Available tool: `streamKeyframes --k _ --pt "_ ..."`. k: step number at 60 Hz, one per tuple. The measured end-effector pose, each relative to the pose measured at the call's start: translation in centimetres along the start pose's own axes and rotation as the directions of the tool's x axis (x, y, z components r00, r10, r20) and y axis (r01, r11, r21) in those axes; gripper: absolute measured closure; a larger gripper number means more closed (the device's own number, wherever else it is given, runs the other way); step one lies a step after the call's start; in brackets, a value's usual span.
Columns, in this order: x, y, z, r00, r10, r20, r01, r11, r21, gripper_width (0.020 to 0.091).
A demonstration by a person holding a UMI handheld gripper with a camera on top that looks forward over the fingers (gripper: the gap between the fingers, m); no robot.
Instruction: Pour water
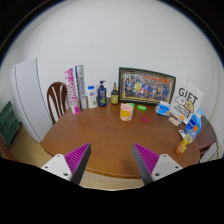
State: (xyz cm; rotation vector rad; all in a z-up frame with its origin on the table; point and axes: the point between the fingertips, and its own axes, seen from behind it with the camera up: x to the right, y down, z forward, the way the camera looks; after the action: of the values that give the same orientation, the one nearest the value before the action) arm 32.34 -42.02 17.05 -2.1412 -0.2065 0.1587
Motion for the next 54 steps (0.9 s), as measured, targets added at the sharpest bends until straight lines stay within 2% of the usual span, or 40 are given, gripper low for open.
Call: streamKeyframes --k 8,9,10,28,37,47,54 --pt "4.6 1.5 -0.2 1.000 0.011 -0.013 -0.011 1.000 -0.003 0.0245" --pt "3.6 1.4 -0.5 1.000 0.015 -0.018 -0.015 1.000 -0.005 0.0246" --pt "6.1 2.1 -0.2 1.000 0.014 -0.012 -0.014 1.000 -0.003 0.0245" --pt "22.1 8.3 1.2 0.996 0.032 -0.083 -0.033 0.999 -0.004 0.0247" --pt "31.0 10.3 3.4 0.987 0.059 -0.148 -0.055 0.998 0.031 0.0243" --pt "38.9 10.0 7.1 0.977 0.096 -0.188 -0.077 0.991 0.108 0.0249" --pt "42.4 9.6 10.5 0.974 0.113 -0.198 -0.088 0.987 0.131 0.0245"
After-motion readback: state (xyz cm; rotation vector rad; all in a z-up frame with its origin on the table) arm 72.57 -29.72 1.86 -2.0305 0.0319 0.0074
